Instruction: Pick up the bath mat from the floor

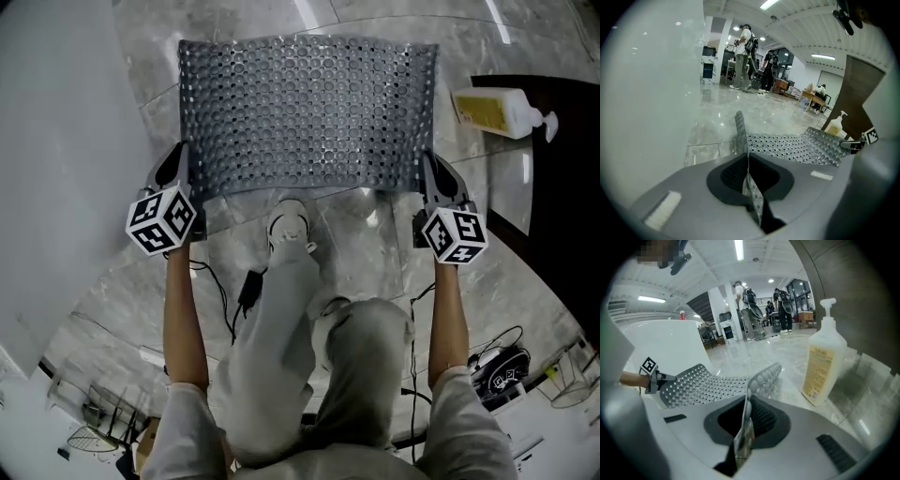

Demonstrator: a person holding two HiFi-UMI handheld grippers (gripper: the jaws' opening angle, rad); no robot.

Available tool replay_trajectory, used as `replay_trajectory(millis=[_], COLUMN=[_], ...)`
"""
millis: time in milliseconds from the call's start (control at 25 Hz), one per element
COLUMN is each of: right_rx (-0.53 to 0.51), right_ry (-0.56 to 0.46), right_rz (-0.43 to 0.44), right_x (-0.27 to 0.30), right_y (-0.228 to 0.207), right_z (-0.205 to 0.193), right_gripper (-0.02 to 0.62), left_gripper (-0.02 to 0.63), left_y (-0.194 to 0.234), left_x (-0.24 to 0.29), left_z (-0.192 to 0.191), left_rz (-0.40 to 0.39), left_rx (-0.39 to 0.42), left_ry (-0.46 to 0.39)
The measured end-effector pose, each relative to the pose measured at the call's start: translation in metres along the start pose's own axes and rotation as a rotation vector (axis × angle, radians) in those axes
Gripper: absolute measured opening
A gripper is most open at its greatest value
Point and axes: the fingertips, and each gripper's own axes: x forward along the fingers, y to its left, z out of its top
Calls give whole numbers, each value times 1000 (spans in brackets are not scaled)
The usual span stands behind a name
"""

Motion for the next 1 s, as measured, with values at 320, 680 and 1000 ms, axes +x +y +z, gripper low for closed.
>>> replay_trajectory(millis=[320,680,1000], right_rx=[-30,-64,-70], right_ry=[-15,-4,77], right_rz=[21,41,53], right_x=[-27,-70,-123], right_y=[33,66,89], right_z=[72,145,186], right_gripper=[25,23,23], left_gripper=[23,23,23], left_y=[-34,-71,-106], left_x=[-36,-77,-126], left_z=[52,103,133], left_rz=[-40,-84,-126], left_rx=[-3,-30,-36], left_ry=[26,45,116])
